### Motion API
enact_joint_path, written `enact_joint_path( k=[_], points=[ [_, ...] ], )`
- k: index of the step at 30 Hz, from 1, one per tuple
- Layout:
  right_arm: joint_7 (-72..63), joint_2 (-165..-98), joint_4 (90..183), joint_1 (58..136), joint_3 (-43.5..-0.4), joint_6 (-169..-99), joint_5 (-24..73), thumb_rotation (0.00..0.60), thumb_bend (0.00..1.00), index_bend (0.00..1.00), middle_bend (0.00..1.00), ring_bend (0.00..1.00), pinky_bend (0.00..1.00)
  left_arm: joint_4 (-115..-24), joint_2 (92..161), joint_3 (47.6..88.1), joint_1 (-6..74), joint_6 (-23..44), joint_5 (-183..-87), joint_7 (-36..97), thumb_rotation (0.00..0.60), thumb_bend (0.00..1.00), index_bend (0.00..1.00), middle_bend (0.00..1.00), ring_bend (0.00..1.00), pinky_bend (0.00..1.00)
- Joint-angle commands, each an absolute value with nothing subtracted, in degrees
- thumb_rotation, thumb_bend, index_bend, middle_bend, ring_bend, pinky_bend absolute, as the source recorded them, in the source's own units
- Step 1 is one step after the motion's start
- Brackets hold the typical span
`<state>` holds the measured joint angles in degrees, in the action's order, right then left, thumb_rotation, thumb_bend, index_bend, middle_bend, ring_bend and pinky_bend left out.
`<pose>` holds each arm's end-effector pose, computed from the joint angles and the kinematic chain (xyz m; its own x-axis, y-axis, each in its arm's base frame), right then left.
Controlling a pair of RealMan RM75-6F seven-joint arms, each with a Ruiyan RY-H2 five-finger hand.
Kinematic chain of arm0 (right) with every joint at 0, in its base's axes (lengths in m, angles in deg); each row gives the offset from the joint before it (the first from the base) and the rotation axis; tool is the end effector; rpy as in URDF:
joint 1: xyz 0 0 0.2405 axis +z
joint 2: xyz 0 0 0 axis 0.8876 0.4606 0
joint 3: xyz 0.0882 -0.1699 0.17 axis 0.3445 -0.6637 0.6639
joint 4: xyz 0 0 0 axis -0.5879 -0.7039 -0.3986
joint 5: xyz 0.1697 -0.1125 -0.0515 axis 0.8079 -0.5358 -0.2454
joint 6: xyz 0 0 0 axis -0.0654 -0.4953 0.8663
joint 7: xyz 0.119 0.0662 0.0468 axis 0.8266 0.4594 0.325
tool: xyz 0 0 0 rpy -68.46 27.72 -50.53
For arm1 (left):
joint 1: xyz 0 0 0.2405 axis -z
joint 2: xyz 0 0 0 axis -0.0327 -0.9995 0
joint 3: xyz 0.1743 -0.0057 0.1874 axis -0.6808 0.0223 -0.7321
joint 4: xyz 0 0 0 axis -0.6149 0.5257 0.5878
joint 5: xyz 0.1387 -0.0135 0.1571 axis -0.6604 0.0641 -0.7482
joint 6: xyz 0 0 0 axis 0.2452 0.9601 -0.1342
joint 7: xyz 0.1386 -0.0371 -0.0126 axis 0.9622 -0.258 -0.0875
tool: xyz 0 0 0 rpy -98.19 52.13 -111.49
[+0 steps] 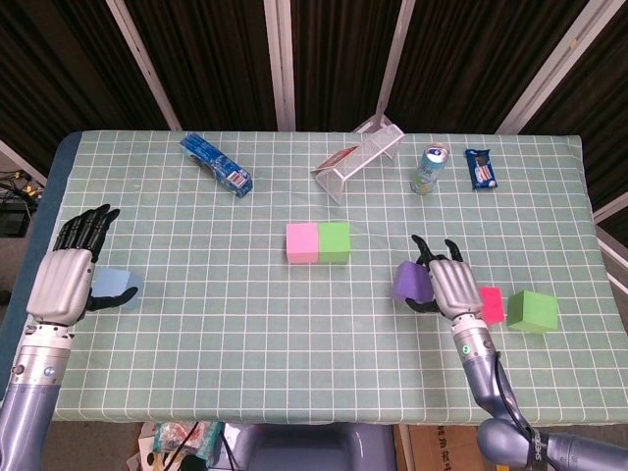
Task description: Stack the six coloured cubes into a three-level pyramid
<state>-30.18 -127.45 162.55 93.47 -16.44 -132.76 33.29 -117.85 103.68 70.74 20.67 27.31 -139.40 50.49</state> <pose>-0.1835 -0.3166 0.0518 0.2759 -0.2272 0.9340 -0.9610 -0.0866 0.2628 -0.1769 0.2588 0.1582 0.2715 -0.0150 0.9623 0.9601 -0.0653 -0.2719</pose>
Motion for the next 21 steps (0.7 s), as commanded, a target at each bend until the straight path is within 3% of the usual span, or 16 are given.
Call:
enact_joint_path(
  k=[1,21],
  points=[
    [-29.1,-125.0,159.0,97.2,-15.1,-127.5,31.3,0.600,0.26,0.01,0.49,0.38,0.00,-117.5,104.0,70.8,20.8,27.2,-139.1,50.9,0.600,0.08,0.00,0.03,0.00,0.05],
    [-13.8,-129.9,132.2,113.5,-13.1,-103.1,26.5,0.600,0.26,0.01,0.49,0.37,0.00,-113.1,107.0,72.5,22.2,27.0,-133.5,55.1,0.600,0.08,0.00,0.03,0.00,0.05]
  ],
)
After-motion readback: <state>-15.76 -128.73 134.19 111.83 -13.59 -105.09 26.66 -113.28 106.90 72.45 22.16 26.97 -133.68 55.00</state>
